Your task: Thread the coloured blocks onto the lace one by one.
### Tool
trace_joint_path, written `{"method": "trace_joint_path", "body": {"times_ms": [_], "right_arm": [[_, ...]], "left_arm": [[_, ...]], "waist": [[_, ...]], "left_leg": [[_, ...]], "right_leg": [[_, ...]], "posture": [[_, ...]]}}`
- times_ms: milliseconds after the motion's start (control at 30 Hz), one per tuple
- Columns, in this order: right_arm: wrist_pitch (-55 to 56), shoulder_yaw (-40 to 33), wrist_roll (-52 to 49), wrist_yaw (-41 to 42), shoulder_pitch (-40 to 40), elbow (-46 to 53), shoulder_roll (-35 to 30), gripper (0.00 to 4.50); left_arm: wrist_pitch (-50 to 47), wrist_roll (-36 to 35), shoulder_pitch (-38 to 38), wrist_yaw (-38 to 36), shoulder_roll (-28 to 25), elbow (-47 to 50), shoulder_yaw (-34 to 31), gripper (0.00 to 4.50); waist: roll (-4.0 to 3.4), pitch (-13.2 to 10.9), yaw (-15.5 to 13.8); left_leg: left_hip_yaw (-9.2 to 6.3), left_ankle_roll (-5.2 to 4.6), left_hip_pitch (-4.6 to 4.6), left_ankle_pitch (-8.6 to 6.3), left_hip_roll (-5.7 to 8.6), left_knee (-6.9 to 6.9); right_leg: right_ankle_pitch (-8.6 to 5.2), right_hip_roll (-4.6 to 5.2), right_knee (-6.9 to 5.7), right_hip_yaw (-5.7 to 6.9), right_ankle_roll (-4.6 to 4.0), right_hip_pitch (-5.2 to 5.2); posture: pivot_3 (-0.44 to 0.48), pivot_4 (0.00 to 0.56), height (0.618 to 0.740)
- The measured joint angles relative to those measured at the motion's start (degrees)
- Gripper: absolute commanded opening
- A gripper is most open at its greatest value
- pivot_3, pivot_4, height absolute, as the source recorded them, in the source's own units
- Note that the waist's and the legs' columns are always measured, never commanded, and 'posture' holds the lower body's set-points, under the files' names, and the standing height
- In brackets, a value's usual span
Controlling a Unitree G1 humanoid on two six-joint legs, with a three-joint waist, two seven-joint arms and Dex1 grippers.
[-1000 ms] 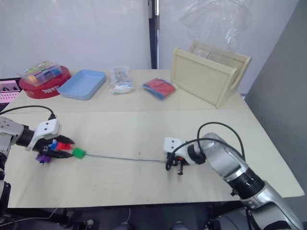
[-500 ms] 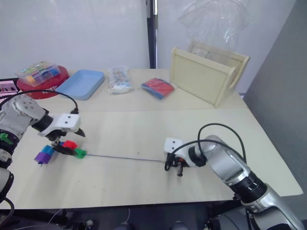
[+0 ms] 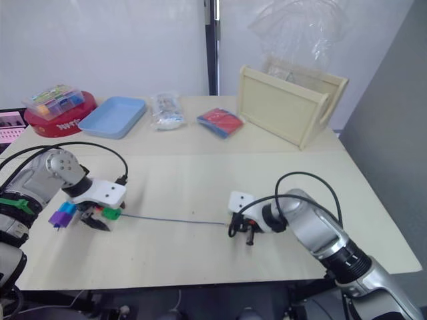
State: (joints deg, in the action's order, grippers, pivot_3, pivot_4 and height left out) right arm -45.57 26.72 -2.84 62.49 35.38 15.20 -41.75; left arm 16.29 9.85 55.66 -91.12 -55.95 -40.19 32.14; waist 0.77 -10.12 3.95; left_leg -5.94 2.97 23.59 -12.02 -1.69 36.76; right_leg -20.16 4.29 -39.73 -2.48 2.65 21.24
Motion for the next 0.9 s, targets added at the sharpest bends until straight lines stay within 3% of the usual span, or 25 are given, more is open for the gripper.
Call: {"method": "trace_joint_path", "body": {"times_ms": [300,667,900], "right_arm": [[0.2,0.0,-0.1,0.7,0.3,-0.6,0.0,0.00],[2.8,-0.1,-0.2,2.6,0.8,-2.6,-2.2,0.00],[2.9,-0.2,-0.1,2.6,1.4,-3.5,-2.6,0.00]], "left_arm": [[0.1,5.0,-1.4,-1.0,-2.9,3.9,-0.8,0.06],[-2.4,6.5,-1.8,-0.1,-0.9,3.5,-4.1,0.06],[-9.0,2.9,-2.5,-0.9,-1.2,7.6,-3.5,2.18]], "waist": [[0.00,0.0,0.0],[0.00,0.0,0.0],[0.00,0.0,0.0]], "left_leg": [[0.00,0.00,-0.01,0.00,0.00,0.00],[0.00,0.00,0.01,0.00,0.01,0.03],[0.00,0.00,0.00,0.00,0.01,0.04]], "right_leg": [[0.00,0.00,-0.02,0.00,0.00,0.00],[0.00,0.02,-0.02,0.00,0.00,0.00],[0.00,0.01,-0.08,0.00,0.00,0.00]], "posture": [[0.000,0.150,0.740],[0.000,0.150,0.740],[0.000,0.150,0.740]]}}
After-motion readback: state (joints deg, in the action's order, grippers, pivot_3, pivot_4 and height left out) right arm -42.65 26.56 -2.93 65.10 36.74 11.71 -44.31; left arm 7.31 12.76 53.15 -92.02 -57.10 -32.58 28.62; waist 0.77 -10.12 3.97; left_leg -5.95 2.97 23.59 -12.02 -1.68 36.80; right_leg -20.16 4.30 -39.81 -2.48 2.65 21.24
